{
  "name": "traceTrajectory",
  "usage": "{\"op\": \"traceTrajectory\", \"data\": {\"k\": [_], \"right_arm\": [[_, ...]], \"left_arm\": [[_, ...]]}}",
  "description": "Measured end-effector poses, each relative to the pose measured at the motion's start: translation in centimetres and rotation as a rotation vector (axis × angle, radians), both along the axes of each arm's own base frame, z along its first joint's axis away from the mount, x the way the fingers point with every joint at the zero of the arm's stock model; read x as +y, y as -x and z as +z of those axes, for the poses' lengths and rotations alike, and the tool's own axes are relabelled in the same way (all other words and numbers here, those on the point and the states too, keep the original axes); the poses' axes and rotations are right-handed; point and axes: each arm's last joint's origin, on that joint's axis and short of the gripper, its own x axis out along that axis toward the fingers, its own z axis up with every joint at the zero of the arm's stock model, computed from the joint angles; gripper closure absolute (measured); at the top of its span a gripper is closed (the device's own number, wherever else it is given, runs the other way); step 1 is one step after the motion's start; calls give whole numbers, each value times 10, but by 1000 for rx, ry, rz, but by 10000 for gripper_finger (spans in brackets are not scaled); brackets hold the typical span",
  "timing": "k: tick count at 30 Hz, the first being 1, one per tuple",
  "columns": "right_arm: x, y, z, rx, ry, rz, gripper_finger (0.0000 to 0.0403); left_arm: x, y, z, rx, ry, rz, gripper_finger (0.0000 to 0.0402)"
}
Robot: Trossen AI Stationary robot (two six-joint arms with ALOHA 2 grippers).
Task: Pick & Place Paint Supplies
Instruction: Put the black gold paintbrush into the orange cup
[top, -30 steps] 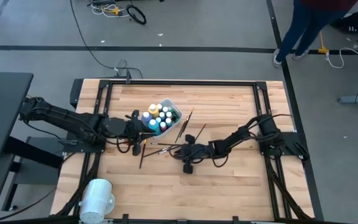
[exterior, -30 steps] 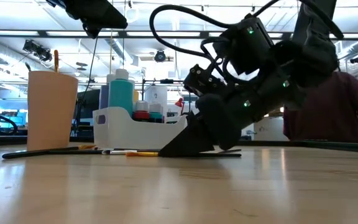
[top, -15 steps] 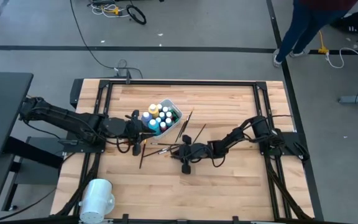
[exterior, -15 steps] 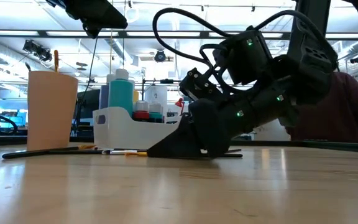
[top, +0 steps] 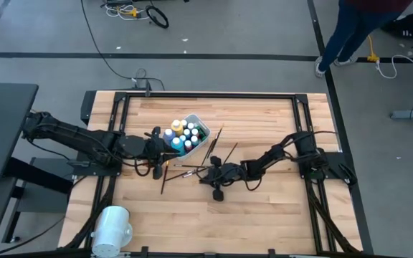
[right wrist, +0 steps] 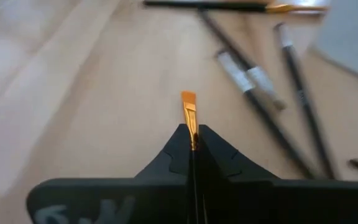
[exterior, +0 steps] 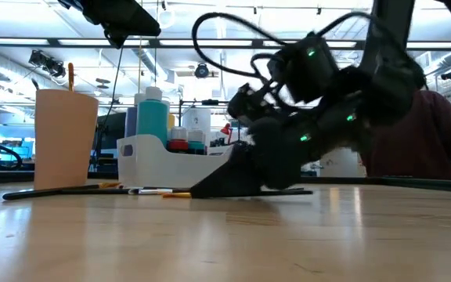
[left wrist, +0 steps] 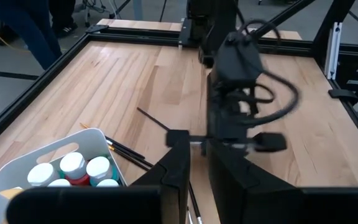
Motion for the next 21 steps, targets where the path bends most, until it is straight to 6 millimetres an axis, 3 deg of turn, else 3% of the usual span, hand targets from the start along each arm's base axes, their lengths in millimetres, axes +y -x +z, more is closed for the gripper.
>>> {"op": "traceTrajectory", "data": {"k": [5, 11, 18, 21], "right_arm": [[0, -1, 43, -78, 37, 21, 391], [-2, 8, 99, -168, 78, 22, 391], [-2, 32, 177, -387, 201, 91, 391], [-3, 42, 201, -476, 249, 99, 391]], "left_arm": [[0, 0, 0, 3, -15, -6, 341], [-1, 0, 0, 23, -153, -87, 341], [0, 0, 0, 33, -231, -83, 321], [0, -1, 0, 41, -297, -105, 303]]}}
